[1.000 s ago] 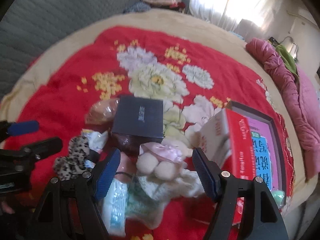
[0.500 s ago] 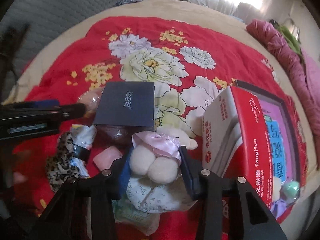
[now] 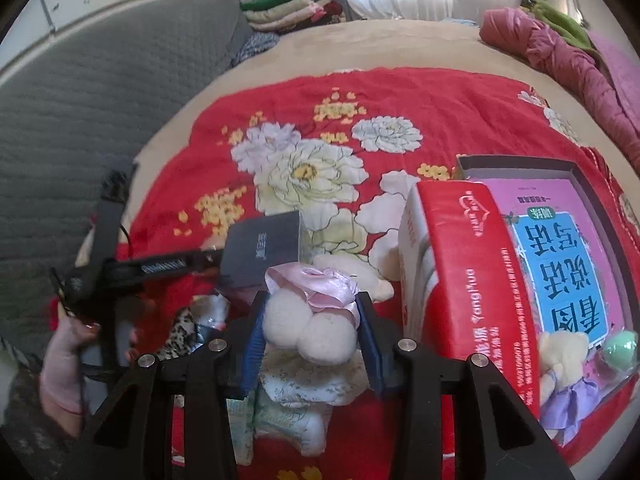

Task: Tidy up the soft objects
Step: 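Grasp the clear bag with peach sponge with the left gripper while the right holds the plush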

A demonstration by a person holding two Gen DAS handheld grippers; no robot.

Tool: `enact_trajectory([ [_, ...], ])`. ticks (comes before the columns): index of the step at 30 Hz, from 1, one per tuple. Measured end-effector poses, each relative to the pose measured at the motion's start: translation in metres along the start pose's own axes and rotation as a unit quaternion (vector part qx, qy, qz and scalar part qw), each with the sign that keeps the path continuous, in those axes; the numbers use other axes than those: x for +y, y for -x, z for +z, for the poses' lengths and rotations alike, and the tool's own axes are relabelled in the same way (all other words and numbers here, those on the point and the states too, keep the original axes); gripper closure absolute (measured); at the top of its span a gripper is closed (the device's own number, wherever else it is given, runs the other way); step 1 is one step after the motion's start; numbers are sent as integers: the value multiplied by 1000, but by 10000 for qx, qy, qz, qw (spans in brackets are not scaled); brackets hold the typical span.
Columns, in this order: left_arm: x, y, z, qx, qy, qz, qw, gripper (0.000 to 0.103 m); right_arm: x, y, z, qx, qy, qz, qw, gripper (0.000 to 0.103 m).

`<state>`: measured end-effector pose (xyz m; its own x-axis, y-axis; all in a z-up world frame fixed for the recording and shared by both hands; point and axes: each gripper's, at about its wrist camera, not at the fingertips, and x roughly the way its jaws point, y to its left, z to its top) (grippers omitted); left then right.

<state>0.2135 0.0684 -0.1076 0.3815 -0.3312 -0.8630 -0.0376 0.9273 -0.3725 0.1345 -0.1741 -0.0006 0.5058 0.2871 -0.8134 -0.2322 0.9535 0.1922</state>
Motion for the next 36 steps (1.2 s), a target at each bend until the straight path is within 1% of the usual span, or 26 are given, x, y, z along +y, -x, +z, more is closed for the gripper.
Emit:
enact_trajectory([
  [1,-3,0,0,-25,-73,31,10000,46,-2,4,0,-41,-24,3,10000,60],
  [4,-7,1,-2,-88,-198,89,9997,50,-5,13,1,-129,-133,32,9998,60],
  [9,-6,10,-5,-188,-204,15,9996,51,-5,21,1,-208,-184,119,9995,60],
  [14,-7,40,-13,-451,-246,155,9986,51,-2,28,1,-294,-157,218,9992,60],
  [21,-13,82,-30,-713,-316,317,9964,51,0,39,1,-427,-184,358,9983,60],
  [27,-34,115,-44,-926,-472,268,9942,51,-2,53,-1,-565,-262,479,9969,60],
  [29,-41,124,-48,-1003,-532,306,9931,51,-3,61,-2,-648,-276,509,9962,60],
  [36,-75,151,-65,-1113,-758,207,9907,51,-5,91,-3,-919,-277,596,9936,60],
])
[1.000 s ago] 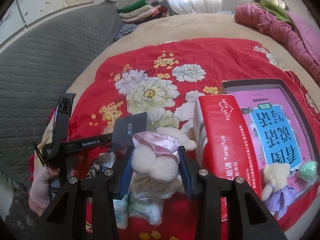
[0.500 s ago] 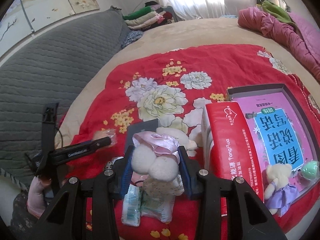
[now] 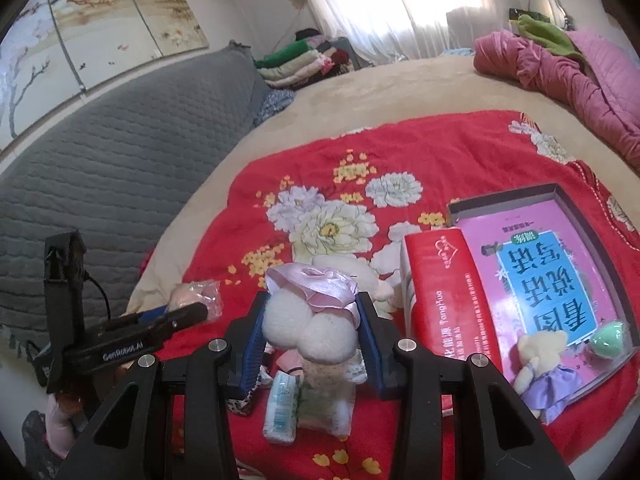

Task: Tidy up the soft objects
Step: 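Grasp the clear bag with peach sponge with the left gripper while the right holds the plush, then carry the bagged sponge with the left gripper while the right carries the plush toward the tray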

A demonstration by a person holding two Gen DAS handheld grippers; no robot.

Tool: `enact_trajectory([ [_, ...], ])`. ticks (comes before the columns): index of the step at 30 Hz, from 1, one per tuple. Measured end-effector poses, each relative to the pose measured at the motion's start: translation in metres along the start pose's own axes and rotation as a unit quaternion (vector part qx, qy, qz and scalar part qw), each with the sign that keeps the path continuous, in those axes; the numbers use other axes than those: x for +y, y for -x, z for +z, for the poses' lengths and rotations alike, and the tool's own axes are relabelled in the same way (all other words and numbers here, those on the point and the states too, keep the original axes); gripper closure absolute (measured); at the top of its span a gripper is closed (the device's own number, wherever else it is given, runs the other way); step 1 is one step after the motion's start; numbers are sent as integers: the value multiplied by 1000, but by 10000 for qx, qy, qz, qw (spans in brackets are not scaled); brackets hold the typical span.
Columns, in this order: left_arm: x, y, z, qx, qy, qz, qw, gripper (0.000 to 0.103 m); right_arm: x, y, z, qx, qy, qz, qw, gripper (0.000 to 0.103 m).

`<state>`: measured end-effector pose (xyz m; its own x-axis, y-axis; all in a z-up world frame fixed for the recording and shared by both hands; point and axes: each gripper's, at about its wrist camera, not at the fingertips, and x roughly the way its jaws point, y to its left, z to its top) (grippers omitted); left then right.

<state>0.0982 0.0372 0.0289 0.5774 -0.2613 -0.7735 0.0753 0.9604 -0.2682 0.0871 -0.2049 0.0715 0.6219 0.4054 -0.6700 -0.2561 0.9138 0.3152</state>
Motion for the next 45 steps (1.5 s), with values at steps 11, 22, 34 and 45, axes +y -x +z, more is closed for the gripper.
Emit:
enact_trajectory([
  [11,-54,33,-4,-118,-370,-162,9991,51,-14,49,0,-393,-104,-66,9992,60],
  [22,-112,45,-2,-88,-840,-384,9957,51,-41,100,5,-832,-327,-344,9954,60],
  [34,-202,32,4,32,-1550,-803,9846,51,-98,151,3,-1350,-858,-663,9849,60],
  [45,-258,-12,7,279,-1988,-782,9765,51,-133,165,-5,-1505,-1119,-834,9787,60],
])
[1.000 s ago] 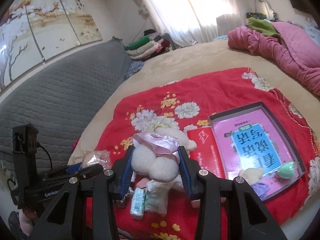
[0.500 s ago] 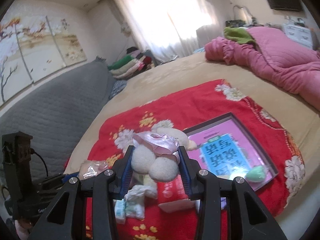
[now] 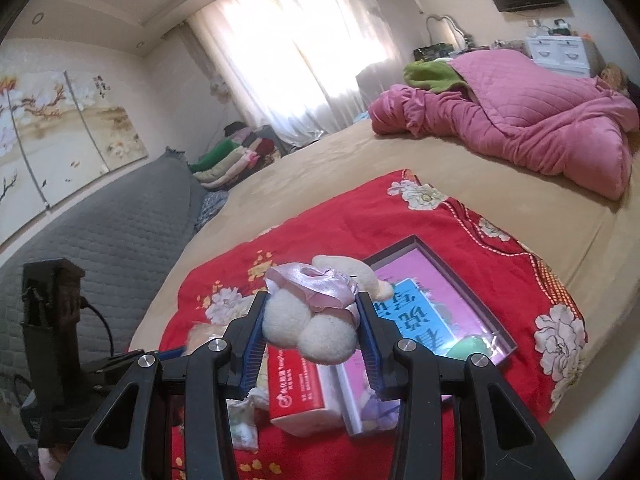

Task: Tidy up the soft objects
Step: 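Carry the bagged sponge with the left gripper while the right carries the plush toward the tray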

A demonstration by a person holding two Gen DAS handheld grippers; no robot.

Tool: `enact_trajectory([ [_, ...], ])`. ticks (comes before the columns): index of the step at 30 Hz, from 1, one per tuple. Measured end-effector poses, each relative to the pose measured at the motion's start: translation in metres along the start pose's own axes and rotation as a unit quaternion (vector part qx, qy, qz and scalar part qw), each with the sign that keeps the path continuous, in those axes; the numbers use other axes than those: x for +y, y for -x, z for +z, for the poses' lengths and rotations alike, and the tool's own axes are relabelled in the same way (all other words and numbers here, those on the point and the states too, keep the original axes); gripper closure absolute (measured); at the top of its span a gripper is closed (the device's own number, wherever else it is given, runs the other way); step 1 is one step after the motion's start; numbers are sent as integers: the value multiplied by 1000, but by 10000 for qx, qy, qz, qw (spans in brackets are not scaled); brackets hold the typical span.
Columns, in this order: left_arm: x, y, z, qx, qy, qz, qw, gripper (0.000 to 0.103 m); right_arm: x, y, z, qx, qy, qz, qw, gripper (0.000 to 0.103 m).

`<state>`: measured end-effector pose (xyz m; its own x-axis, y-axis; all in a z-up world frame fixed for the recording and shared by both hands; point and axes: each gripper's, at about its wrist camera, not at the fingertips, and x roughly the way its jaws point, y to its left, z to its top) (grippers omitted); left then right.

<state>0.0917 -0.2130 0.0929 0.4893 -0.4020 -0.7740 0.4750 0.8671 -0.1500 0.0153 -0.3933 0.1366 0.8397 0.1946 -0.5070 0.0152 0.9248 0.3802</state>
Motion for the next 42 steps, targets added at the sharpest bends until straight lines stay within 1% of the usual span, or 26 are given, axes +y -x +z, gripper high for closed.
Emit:
enact_trajectory([
  [2,-5,-9,1,34,-50,-34,10000,51,-6,-2,0,10,-27,-49,10000,60],
  [6,-14,-31,5,136,-135,21,9998,51,-19,-7,-3,27,-83,-43,10000,60],
  [9,-15,-43,4,210,-30,-122,9997,51,-26,-9,-6,27,-35,-140,9999,60],
  [15,-22,-69,4,367,-90,-73,9993,51,-44,-18,-10,45,-87,-180,9998,60],
  [23,-29,-103,2,673,-177,-80,9975,51,-64,-46,-25,323,77,-502,9982,60],
  [27,-32,-116,2,790,-258,-65,9965,51,-72,-57,-32,373,75,-427,9984,60],
  [34,-32,-132,5,895,-306,3,9955,51,-82,-82,-49,708,167,-606,9955,60],
  [42,-28,-150,8,1009,-251,18,9946,51,-96,-99,-63,926,158,-786,9925,60],
])
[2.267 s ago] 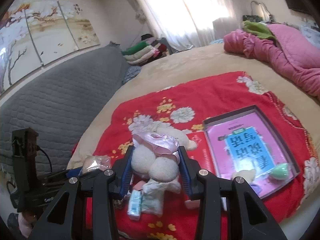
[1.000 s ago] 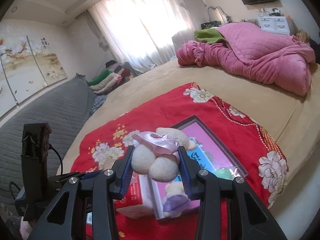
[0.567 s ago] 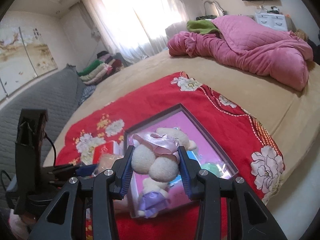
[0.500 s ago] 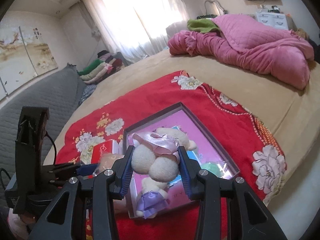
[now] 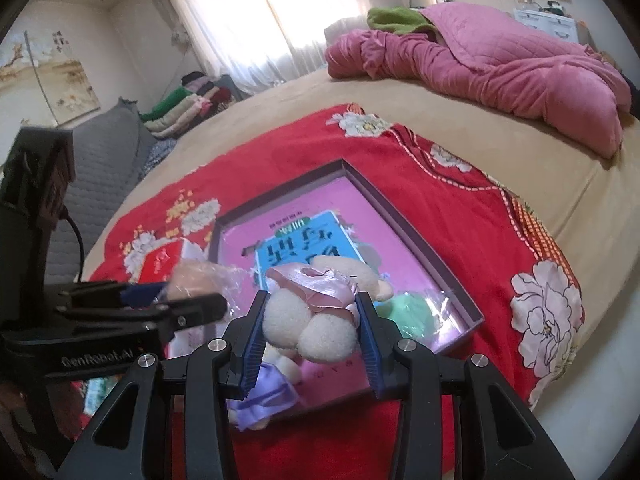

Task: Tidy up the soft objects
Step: 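Carry the bagged sponge with the left gripper while the right carries the plush toward the tray, then lower the plush into the tray with the right gripper while the left lowers the bag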

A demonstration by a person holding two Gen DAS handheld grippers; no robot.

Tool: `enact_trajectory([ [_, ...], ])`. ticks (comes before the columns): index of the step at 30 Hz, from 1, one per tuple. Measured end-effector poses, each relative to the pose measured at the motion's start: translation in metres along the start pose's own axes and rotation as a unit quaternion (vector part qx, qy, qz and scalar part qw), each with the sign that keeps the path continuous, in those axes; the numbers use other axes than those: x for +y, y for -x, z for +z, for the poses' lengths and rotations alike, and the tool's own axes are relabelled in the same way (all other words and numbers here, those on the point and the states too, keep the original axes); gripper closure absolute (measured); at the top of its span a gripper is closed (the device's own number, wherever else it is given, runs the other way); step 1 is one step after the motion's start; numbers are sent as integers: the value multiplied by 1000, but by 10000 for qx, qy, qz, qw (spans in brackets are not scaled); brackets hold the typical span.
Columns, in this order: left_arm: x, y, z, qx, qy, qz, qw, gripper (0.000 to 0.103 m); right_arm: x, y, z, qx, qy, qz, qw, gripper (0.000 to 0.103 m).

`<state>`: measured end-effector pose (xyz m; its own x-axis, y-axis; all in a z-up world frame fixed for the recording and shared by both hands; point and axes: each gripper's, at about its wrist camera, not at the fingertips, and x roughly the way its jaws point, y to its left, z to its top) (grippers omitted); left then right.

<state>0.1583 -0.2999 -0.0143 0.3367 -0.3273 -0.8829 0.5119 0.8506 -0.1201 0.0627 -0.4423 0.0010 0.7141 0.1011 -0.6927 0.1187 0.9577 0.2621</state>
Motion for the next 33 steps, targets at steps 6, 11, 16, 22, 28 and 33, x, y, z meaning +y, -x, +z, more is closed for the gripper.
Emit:
enact_trajectory([
  [6,2,-15,1,131,59,-24,9999,51,1,-11,-5,113,51,-33,9999,60],
  [11,3,-21,2,163,76,-20,9998,51,4,-21,-8,220,170,-122,9995,60],
  [16,4,-27,2,227,93,10,9997,51,14,-32,-14,407,539,-367,9970,60],
  [22,0,-36,3,363,34,36,9993,51,15,-42,-19,555,687,-506,9948,59],
  [28,-2,-44,7,546,-31,104,9985,50,11,-45,-21,620,679,-559,9942,58],
  [33,4,-49,12,669,37,152,9976,49,11,-43,-22,733,733,-518,9933,58],
])
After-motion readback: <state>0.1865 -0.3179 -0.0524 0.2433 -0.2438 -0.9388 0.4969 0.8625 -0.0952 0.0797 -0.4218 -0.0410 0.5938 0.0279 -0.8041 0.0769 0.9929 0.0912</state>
